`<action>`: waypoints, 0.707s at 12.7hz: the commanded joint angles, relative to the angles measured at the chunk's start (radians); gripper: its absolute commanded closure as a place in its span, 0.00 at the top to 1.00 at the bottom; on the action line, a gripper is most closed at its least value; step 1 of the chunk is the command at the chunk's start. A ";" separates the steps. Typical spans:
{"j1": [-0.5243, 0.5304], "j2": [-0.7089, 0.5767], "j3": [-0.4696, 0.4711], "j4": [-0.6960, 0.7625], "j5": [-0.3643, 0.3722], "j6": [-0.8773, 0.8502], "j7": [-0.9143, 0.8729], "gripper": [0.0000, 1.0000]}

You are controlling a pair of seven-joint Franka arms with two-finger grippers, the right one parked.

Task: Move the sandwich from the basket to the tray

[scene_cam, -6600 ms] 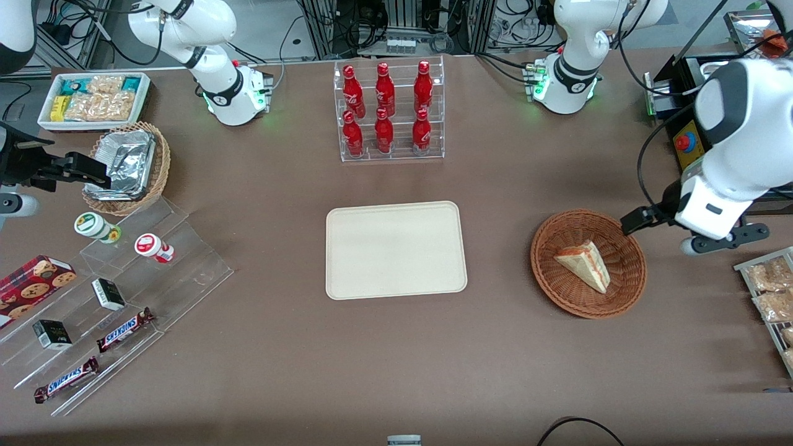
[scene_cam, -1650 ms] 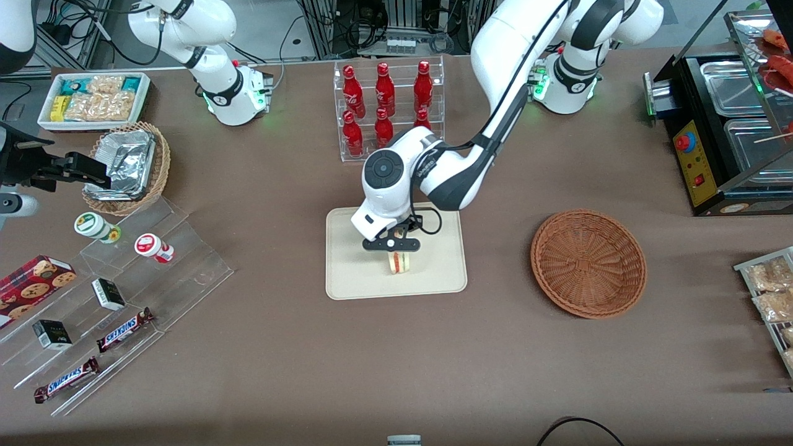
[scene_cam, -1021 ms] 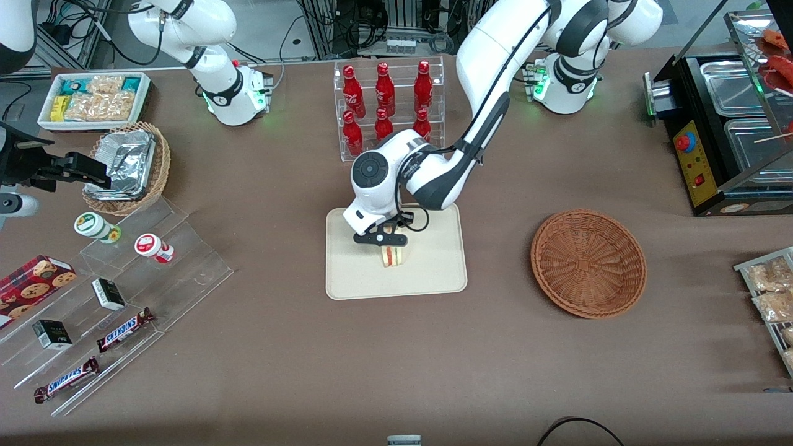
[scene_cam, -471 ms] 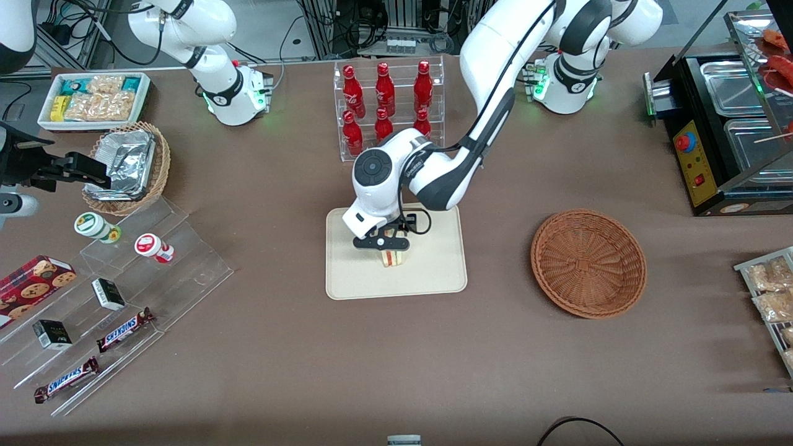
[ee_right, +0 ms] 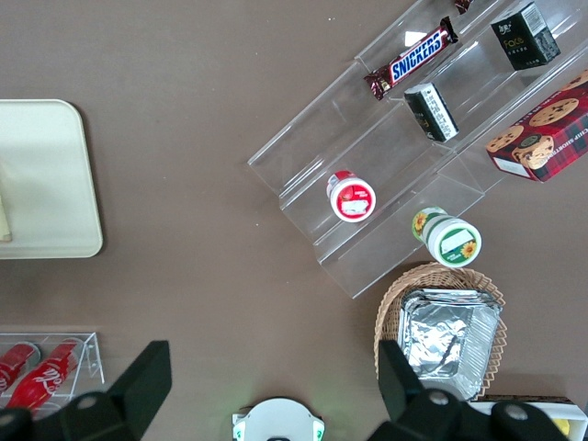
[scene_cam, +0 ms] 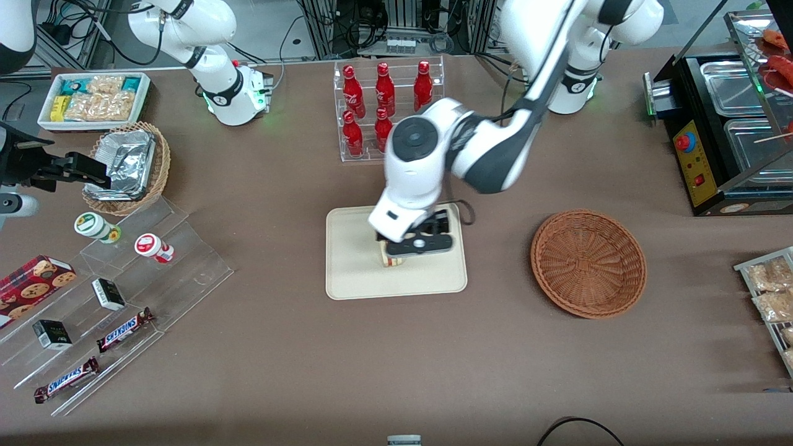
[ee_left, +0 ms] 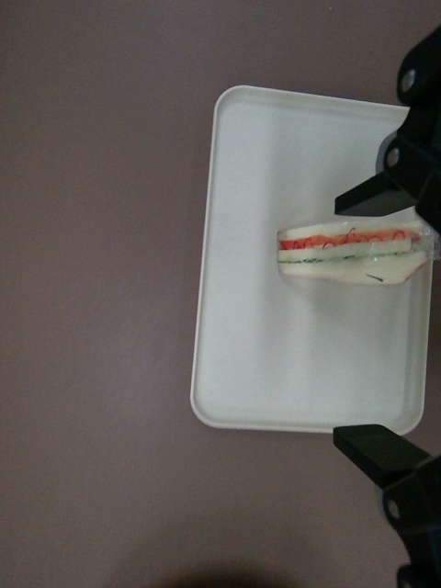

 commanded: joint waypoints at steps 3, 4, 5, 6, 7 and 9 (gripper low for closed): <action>0.137 -0.251 -0.005 -0.203 0.006 -0.112 0.044 0.99; 0.161 -0.299 -0.005 -0.257 0.006 -0.106 0.082 0.99; 0.192 -0.334 -0.005 -0.292 0.007 -0.110 0.113 0.99; 0.213 -0.360 -0.003 -0.320 0.007 -0.112 0.148 0.99; 0.238 -0.385 -0.003 -0.340 0.009 -0.115 0.181 0.99; 0.293 -0.429 -0.003 -0.363 0.009 -0.150 0.277 0.99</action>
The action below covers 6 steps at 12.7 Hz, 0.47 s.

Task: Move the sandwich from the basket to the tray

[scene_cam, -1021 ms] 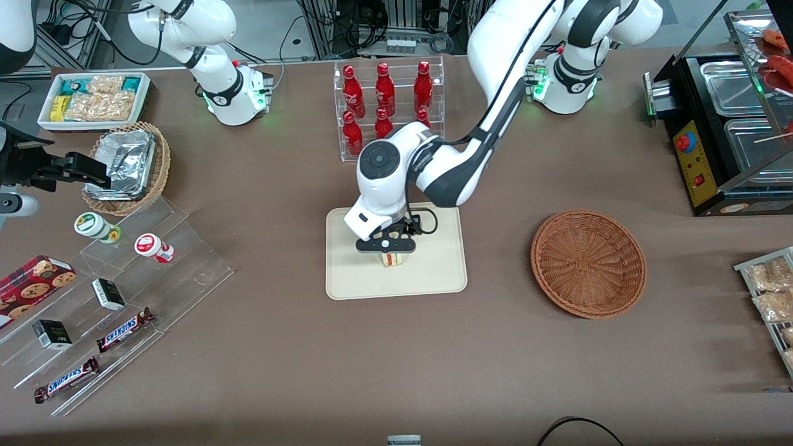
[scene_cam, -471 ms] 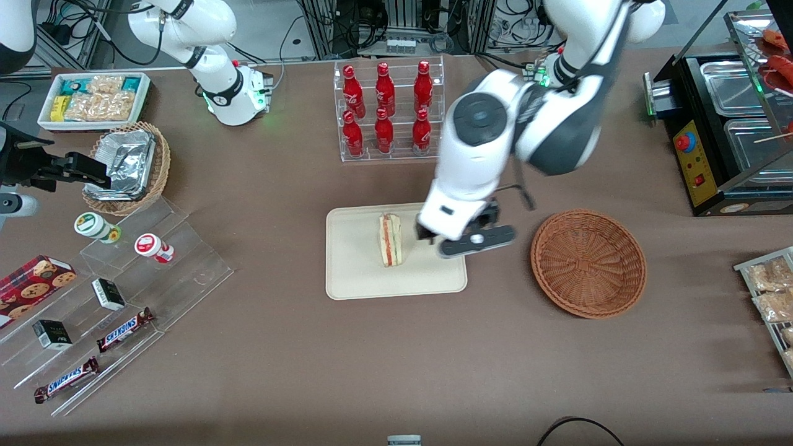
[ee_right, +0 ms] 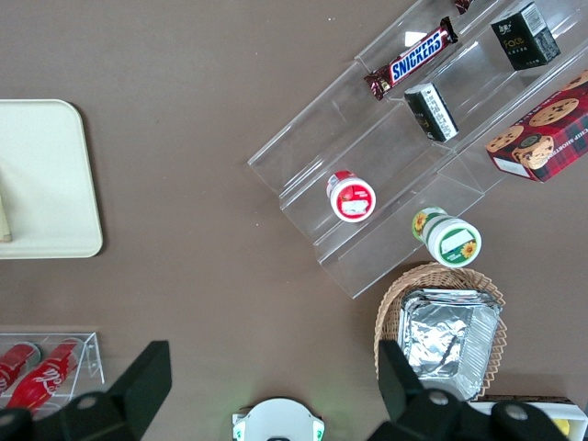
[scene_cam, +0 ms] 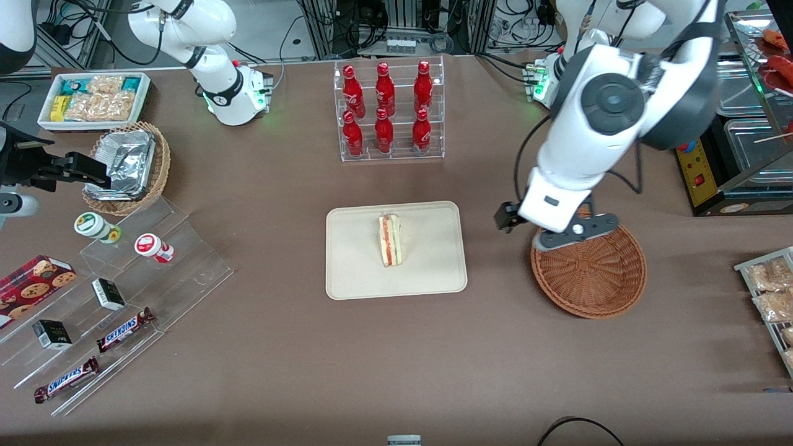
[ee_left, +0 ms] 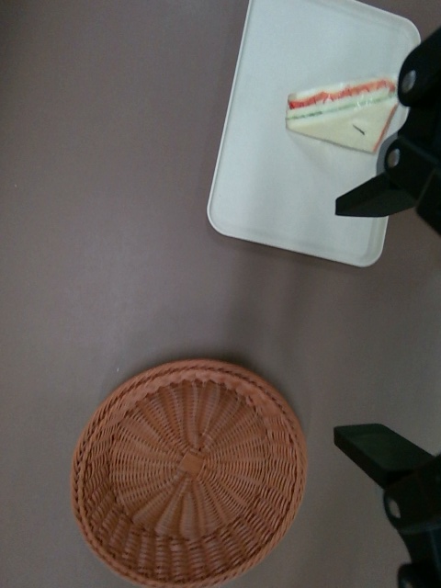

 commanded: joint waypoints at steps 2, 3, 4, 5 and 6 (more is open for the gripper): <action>0.098 -0.122 -0.010 -0.061 0.006 -0.078 0.163 0.99; 0.108 -0.145 -0.010 -0.058 0.006 -0.112 0.199 0.99; 0.130 -0.163 -0.009 -0.056 0.006 -0.143 0.241 0.99; 0.161 -0.180 -0.009 -0.055 0.006 -0.163 0.285 0.99; 0.184 -0.193 -0.007 -0.053 0.006 -0.174 0.327 0.99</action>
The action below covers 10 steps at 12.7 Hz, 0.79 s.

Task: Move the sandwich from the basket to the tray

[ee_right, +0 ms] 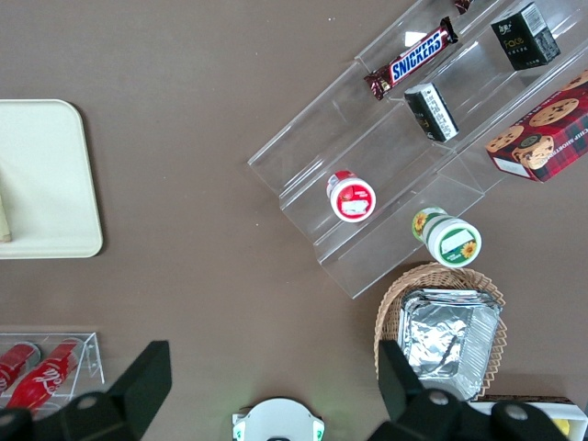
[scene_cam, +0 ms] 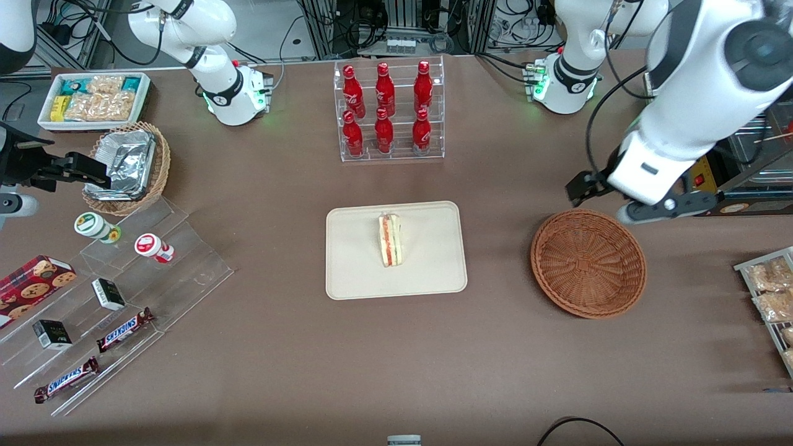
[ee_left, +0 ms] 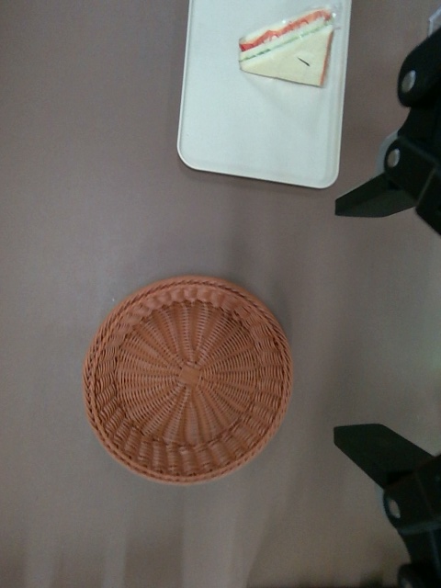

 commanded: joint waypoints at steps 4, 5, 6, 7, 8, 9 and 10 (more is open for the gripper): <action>0.146 -0.057 -0.008 0.009 0.004 -0.057 0.234 1.00; 0.171 -0.055 -0.008 0.015 0.004 -0.058 0.272 1.00; 0.183 -0.055 -0.008 0.018 0.004 -0.058 0.300 1.00; 0.197 -0.055 -0.008 0.018 0.006 -0.058 0.318 1.00; 0.217 -0.055 -0.008 0.018 0.007 -0.058 0.352 1.00; 0.232 -0.056 -0.008 0.020 0.007 -0.058 0.390 1.00; 0.252 -0.052 -0.008 0.037 0.007 -0.058 0.412 1.00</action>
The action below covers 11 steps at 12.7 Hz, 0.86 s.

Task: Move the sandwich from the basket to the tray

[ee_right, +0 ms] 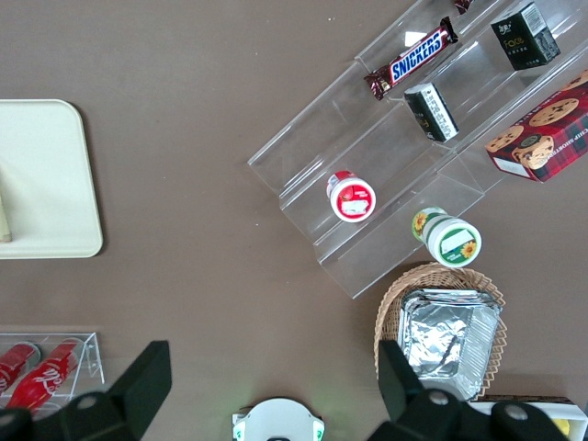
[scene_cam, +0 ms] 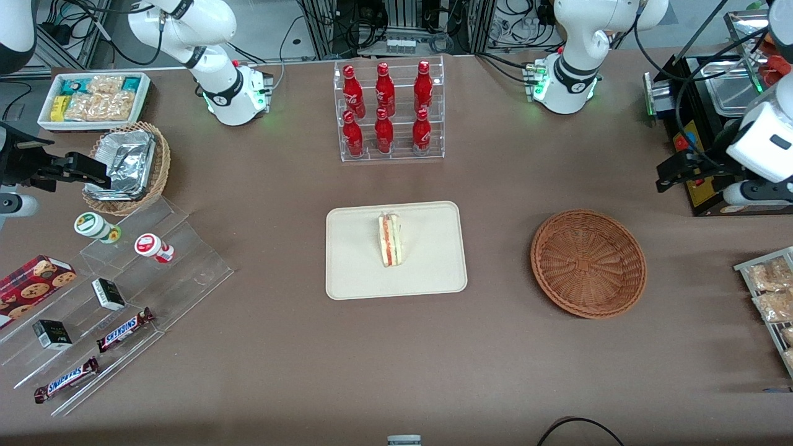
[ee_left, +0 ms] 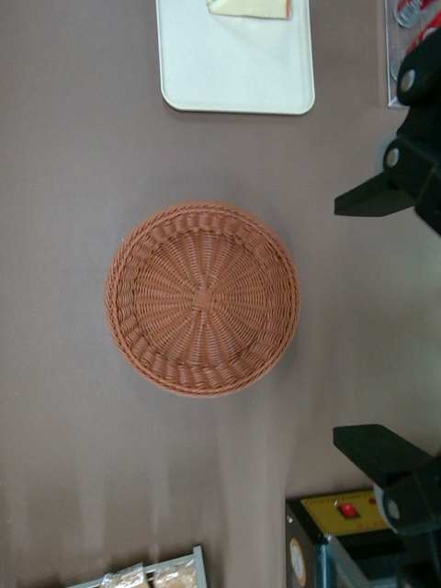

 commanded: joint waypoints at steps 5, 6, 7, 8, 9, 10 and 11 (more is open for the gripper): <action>0.072 0.041 -0.014 0.104 0.004 -0.029 0.083 1.00; 0.067 0.059 -0.017 0.123 0.004 -0.033 0.080 1.00; 0.064 0.076 -0.018 0.132 0.004 -0.033 0.080 1.00; 0.062 0.079 -0.020 0.130 -0.002 -0.031 0.080 1.00; 0.061 0.079 -0.020 0.127 -0.005 -0.031 0.080 1.00; 0.059 0.078 -0.024 0.126 -0.007 -0.033 0.077 1.00; 0.059 0.067 -0.029 0.124 -0.007 -0.049 0.074 1.00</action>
